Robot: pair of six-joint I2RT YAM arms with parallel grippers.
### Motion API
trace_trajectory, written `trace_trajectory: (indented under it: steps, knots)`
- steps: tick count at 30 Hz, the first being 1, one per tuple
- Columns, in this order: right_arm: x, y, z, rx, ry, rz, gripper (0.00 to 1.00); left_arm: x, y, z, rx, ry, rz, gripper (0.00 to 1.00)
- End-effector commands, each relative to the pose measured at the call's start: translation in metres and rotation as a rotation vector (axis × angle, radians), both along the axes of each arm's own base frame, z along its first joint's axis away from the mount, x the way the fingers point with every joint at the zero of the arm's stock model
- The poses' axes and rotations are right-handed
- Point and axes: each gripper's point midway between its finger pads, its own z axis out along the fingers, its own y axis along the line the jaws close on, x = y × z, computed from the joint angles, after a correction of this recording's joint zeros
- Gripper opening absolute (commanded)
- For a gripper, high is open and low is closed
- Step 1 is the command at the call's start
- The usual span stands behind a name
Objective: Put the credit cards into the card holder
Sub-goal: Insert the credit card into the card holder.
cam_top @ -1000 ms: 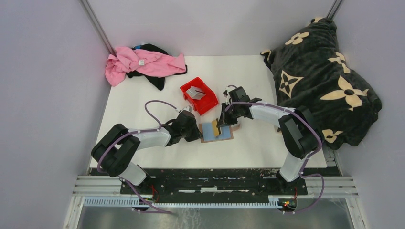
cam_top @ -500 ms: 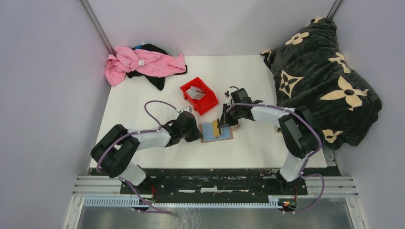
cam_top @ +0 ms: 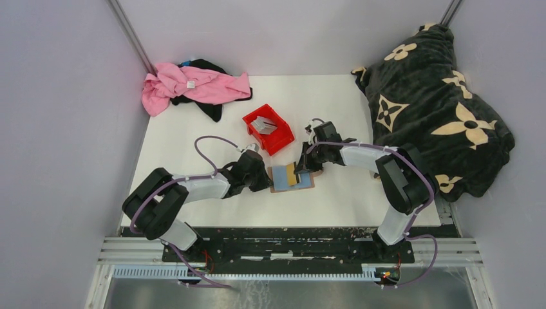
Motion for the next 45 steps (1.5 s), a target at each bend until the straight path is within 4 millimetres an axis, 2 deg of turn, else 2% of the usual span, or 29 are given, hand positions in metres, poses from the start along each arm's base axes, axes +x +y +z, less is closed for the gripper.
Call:
trace_trajectory:
  steps: [1, 13, 25, 45]
  knots:
    - [-0.016, -0.022, -0.024, -0.118, 0.033, -0.008, 0.01, -0.053, 0.055, -0.061, 0.261, 0.185, -0.051, 0.03]
    - [-0.028, -0.028, -0.035, -0.132, 0.062, -0.013, 0.01, -0.054, 0.053, -0.063, 0.261, 0.19, -0.057, 0.03]
    - [-0.02, -0.018, -0.042, -0.118, 0.079, -0.026, 0.01, -0.056, 0.053, -0.065, 0.266, 0.195, -0.062, 0.03]
    - [-0.021, -0.004, -0.045, -0.113, 0.092, -0.018, 0.01, -0.059, 0.051, -0.068, 0.264, 0.204, -0.076, 0.03]
